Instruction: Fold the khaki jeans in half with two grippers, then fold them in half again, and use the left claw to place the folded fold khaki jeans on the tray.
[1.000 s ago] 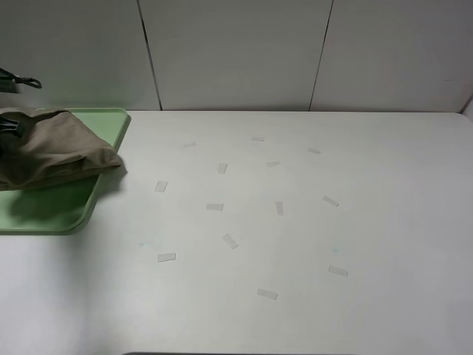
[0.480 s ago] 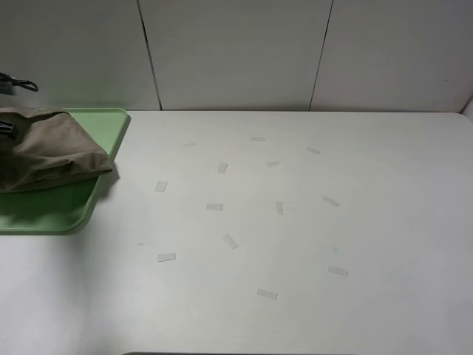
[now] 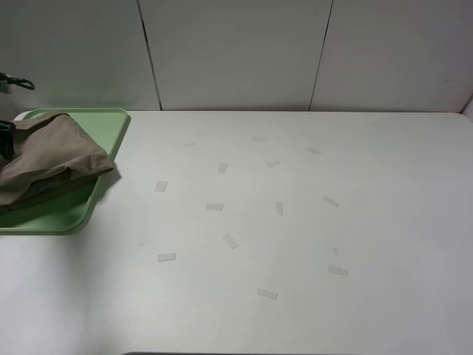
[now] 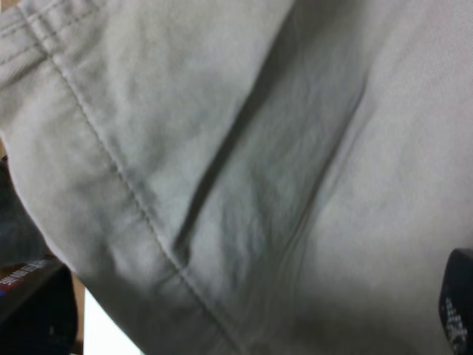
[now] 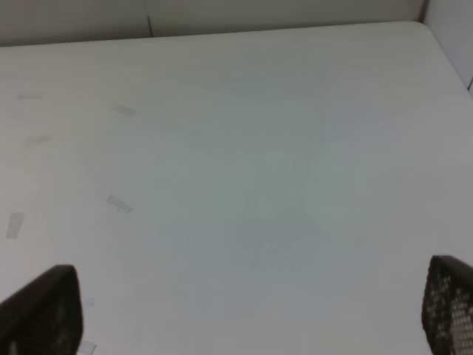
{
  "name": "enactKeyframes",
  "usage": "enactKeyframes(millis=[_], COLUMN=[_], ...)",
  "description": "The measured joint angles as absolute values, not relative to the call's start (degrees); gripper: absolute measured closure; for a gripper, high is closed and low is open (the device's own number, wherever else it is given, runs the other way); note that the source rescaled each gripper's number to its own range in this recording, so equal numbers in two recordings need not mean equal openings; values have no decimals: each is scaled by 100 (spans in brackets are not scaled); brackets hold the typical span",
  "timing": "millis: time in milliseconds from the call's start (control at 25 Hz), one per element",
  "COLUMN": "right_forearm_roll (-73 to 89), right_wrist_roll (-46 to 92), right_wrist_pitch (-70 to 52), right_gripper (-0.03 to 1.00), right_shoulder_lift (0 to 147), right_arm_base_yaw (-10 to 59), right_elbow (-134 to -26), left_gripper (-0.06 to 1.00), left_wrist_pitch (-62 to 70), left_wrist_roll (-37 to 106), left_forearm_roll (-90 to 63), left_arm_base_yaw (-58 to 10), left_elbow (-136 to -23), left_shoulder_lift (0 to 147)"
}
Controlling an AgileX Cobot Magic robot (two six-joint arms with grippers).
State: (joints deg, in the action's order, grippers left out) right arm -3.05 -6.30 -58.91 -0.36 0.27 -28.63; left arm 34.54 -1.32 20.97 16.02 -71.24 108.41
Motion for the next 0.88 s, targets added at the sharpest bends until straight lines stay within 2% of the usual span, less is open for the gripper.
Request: enactKeyframes(millis=[440,880], right_forearm_roll=[-305,-305], right_wrist_roll=[-630,-630], right_wrist_pitch=[-5891,-5891], right_gripper=[-3,-3], right_shoulder_lift=[-36,-36], right_arm_base_yaw=[27,27], right_elbow=[-2863,-2863], left_gripper=[-5,-5], left_wrist_pitch=[4118,4993], left_wrist_roll=[-147,-298], left_forearm_roll=[1740,1656], left_arm_base_yaw=[1602,1602], left_elbow=[-7422,-7527], left_shoulder_lift=[10662,9357])
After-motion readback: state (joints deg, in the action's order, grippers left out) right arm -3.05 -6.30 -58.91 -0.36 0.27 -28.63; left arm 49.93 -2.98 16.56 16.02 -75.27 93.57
